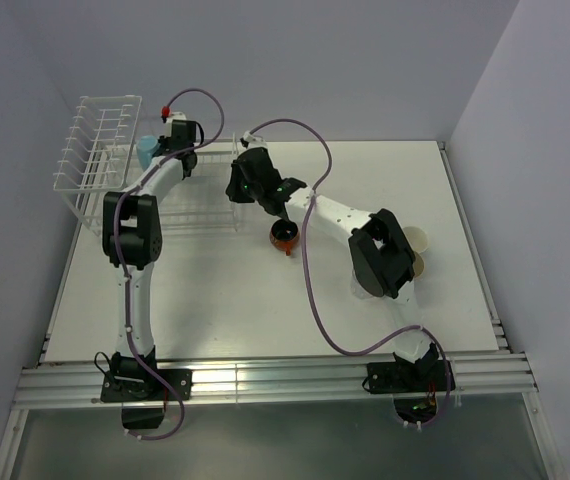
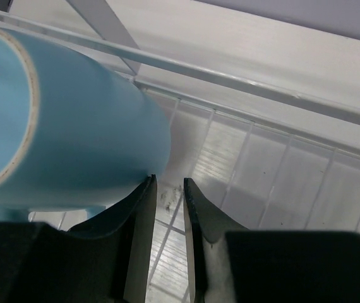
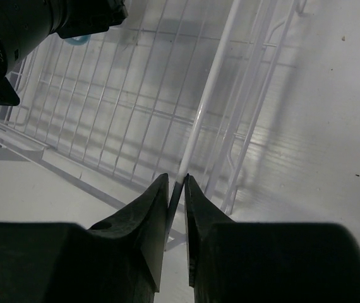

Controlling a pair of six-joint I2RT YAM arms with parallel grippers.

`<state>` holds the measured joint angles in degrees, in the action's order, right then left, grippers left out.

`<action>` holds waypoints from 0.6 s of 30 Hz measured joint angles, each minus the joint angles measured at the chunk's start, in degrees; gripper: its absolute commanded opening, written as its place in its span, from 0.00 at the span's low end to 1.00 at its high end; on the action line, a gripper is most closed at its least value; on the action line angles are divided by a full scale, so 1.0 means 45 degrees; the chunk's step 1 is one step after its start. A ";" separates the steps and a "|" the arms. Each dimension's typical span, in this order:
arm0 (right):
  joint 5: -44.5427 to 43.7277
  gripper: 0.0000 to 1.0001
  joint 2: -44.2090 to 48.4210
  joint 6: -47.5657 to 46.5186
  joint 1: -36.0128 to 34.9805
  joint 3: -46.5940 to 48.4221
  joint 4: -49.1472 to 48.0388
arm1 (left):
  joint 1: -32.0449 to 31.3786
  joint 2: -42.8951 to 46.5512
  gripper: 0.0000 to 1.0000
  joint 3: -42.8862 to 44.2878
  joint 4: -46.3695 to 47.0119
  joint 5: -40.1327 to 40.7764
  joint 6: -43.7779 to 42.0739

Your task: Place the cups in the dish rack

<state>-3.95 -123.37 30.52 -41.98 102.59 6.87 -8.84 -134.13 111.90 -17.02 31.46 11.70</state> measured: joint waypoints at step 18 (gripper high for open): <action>-0.0175 0.16 0.0000 0.0301 -0.0010 0.0005 0.0005 | 0.0369 -0.0568 0.31 0.0073 -0.0155 0.0505 0.0049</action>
<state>-4.73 -123.37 31.88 -42.02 102.61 6.90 -7.18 -136.68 112.22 -17.72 33.74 11.92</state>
